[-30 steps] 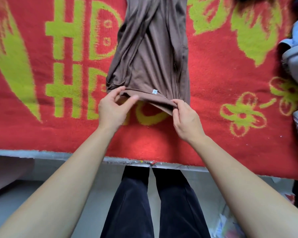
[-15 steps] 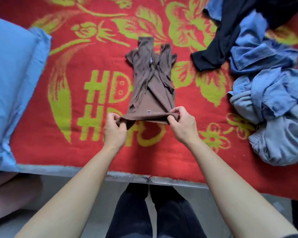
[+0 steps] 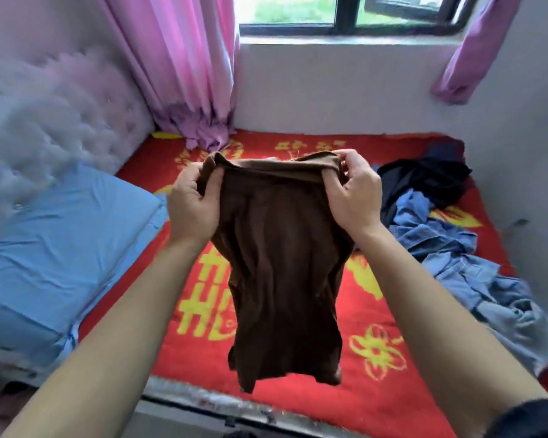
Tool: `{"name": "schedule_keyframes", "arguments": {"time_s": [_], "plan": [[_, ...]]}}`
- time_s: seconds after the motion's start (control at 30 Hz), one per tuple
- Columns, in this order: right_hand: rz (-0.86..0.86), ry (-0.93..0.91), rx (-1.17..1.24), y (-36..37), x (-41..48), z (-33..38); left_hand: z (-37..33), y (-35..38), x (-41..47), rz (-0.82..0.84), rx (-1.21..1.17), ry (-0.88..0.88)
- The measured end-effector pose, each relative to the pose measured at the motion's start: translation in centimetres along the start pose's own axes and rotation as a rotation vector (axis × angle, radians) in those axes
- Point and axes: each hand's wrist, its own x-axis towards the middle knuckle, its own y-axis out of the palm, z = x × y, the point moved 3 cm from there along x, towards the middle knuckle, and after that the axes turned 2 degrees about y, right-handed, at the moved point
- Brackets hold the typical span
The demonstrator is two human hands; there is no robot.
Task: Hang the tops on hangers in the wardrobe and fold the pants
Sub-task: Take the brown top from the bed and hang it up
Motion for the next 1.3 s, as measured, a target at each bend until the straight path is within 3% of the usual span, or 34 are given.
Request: {"name": "schedule_keyframes", "arguments": {"time_s": [0.1, 0.17, 0.4, 0.67, 0.8, 1.07, 1.17, 1.3], "plan": [[0.416, 0.259, -0.102, 1.9, -2.8, -3.3, 2.5, 0.4, -3.1, 0.203, 0.062, -0.203], [0.591, 0.345, -0.135, 2.7, -5.5, -5.2, 4.7, -0.2, -6.3, 0.271, 0.045, -0.346], [0.728, 0.359, 0.012, 4.6, -10.7, -0.6, 7.2, -6.7, -12.1, 0.291, -0.263, -0.762], [0.866, 0.235, 0.243, 7.5, -16.6, 12.0, 5.1, -18.4, -16.8, 0.047, -0.279, -0.762], [0.932, -0.034, 0.224, 8.5, -23.6, 19.6, 4.7, -27.5, -23.9, -0.185, -0.143, -0.755], [1.139, -0.400, 0.191, 8.0, -42.1, 34.7, 0.7, -48.7, -41.1, -0.490, 0.083, -0.776], [1.206, -0.441, 0.208, 8.3, -48.9, 40.5, -1.3, -55.4, -46.6, -0.611, 0.182, -0.777], [1.323, -0.401, 0.411, 8.7, -56.8, 47.6, -3.1, -62.8, -53.0, -0.811, 0.280, -0.830]]}}
